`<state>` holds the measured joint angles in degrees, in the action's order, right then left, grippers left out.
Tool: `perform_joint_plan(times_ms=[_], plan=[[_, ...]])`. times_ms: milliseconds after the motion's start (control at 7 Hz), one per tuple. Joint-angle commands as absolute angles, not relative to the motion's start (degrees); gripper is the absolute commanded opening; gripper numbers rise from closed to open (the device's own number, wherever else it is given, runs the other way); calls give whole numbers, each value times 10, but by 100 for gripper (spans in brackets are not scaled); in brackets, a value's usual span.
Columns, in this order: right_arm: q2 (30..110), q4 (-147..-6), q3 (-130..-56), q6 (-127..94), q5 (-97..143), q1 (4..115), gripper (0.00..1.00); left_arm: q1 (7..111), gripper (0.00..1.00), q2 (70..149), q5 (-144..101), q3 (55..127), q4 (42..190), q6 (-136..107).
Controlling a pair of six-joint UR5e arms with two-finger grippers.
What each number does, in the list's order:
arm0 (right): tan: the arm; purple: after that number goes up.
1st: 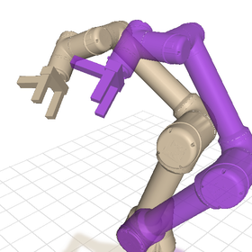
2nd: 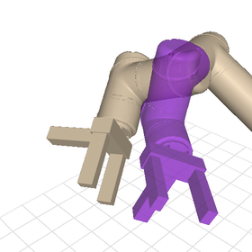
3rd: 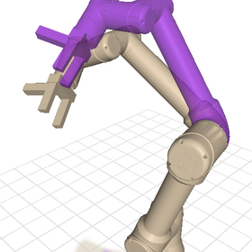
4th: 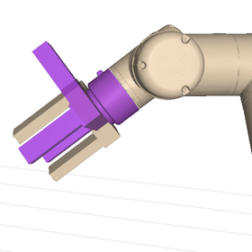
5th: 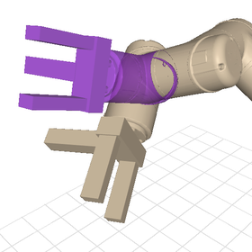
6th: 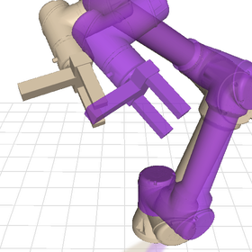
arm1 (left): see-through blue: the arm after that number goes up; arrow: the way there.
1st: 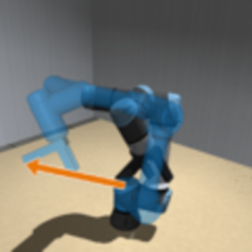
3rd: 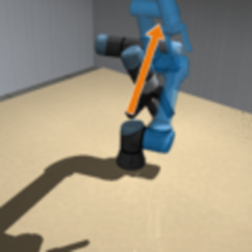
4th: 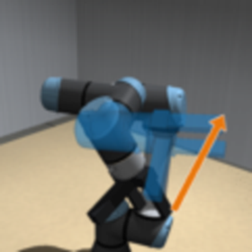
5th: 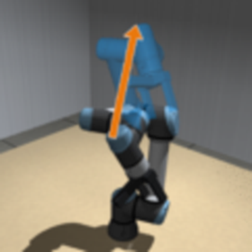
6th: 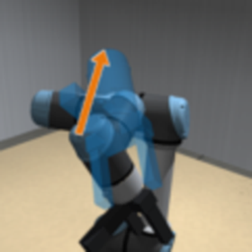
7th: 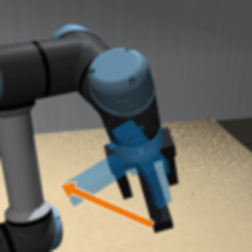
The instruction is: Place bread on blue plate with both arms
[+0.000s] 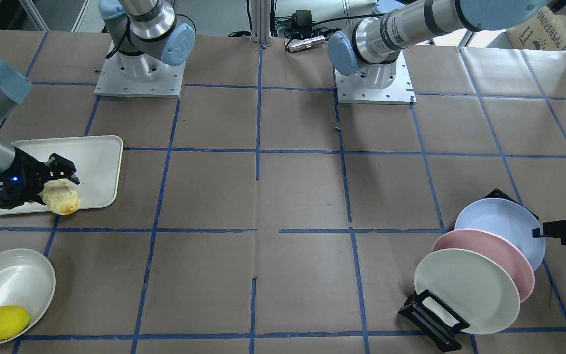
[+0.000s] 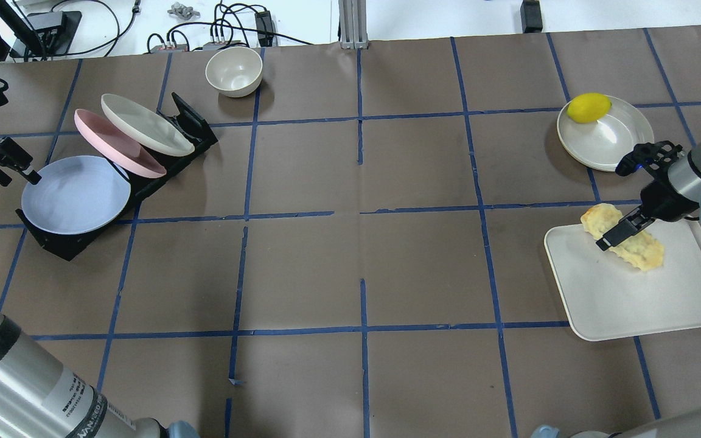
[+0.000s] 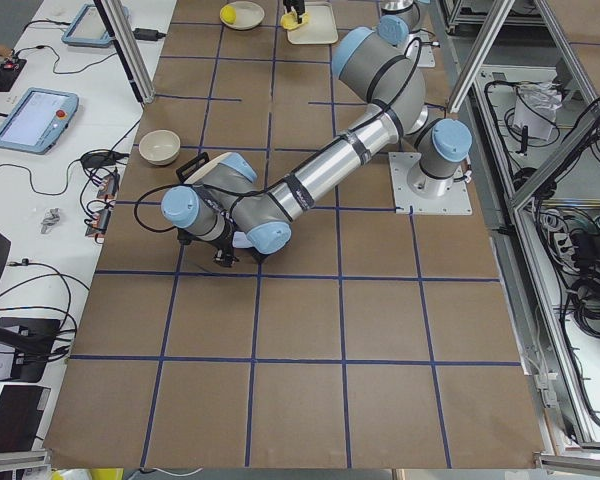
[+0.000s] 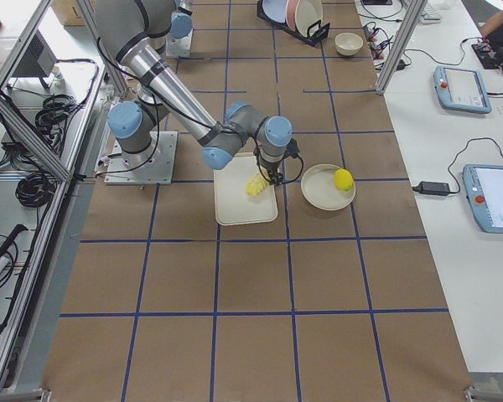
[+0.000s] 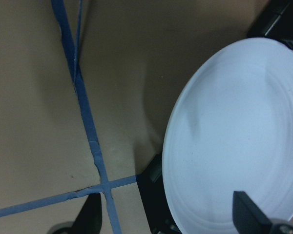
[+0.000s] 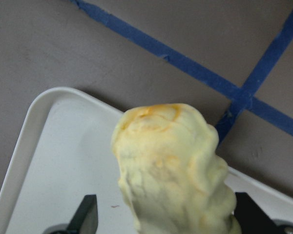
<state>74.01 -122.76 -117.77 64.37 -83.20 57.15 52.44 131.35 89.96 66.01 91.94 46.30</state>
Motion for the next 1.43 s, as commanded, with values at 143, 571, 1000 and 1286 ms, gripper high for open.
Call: perform_joint_plan(times_ms=[143,571,1000,1286], plan=[[780,-1198,-1174,583,-888,577,7,527,60,1326,901,663,953,442],[808,-978,-1033,438,-912,661,8,526,8,1332,907,651,951,447],[811,-799,-870,279,-916,777,8,528,8,1316,925,587,994,450],[833,-752,-835,168,-924,836,9,519,8,1283,975,585,1025,466]])
